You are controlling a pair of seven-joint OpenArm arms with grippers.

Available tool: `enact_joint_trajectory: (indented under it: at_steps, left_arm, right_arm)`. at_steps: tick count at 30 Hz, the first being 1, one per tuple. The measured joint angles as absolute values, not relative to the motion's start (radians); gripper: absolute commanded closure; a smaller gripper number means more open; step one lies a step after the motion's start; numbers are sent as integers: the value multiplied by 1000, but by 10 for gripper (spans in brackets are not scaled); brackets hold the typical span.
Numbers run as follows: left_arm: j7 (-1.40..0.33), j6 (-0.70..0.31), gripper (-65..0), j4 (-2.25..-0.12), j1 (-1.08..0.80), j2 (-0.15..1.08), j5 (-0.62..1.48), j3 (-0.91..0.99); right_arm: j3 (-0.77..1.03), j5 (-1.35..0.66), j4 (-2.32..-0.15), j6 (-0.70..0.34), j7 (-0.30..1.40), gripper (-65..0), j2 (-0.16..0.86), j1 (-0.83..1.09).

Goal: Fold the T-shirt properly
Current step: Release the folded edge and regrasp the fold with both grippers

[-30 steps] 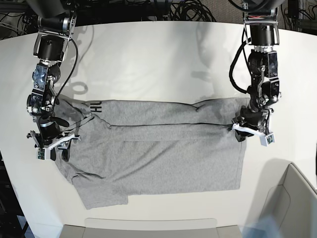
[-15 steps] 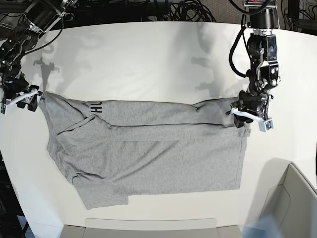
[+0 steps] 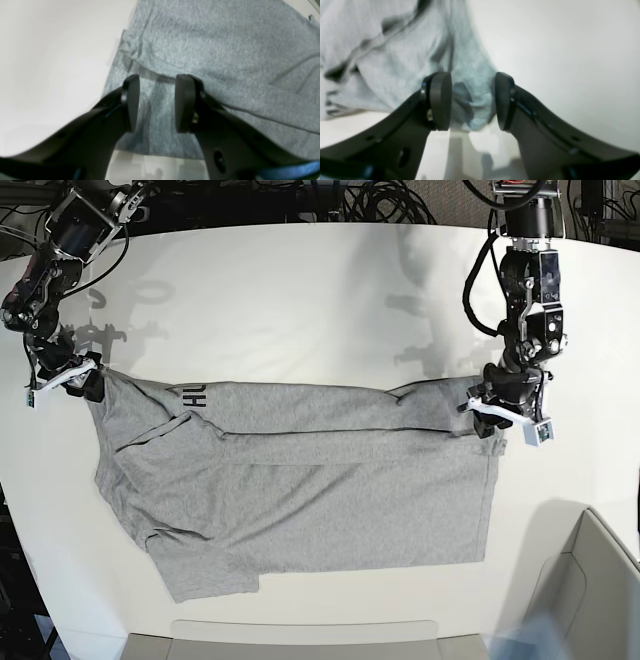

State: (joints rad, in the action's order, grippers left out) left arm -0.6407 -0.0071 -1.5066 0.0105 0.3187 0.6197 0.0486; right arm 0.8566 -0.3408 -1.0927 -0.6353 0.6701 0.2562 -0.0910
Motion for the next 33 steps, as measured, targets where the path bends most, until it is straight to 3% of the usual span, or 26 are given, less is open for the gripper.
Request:
enact_joint_trajectory:
  at_steps: [6,9,12,15,33]
  left_arm:
    - [-648,-16,-245,-1575,-51,312,625,127]
    - [-659,-27,-297,-1585,-61,316,703,200]
    - [-765,-152,-328,-1549,-58,314,836,297]
    - [-866,-216,-328,-1477,-44,315,884,374]
    - [-863,-253,-328,-1320,4,310,699,391]
  right_arm:
    - [827,-338,-1091,-636,676,-279,257,-96]
    - [827,-339,-1091,-636,680,-279,256,-97]
    - [827,-338,-1091,-636,680,-279,257,-97]
    - [805,-315,-1091,-636,675,-279,262,-98]
    - [794,-300,-1094,-637,669,-279,257,-102]
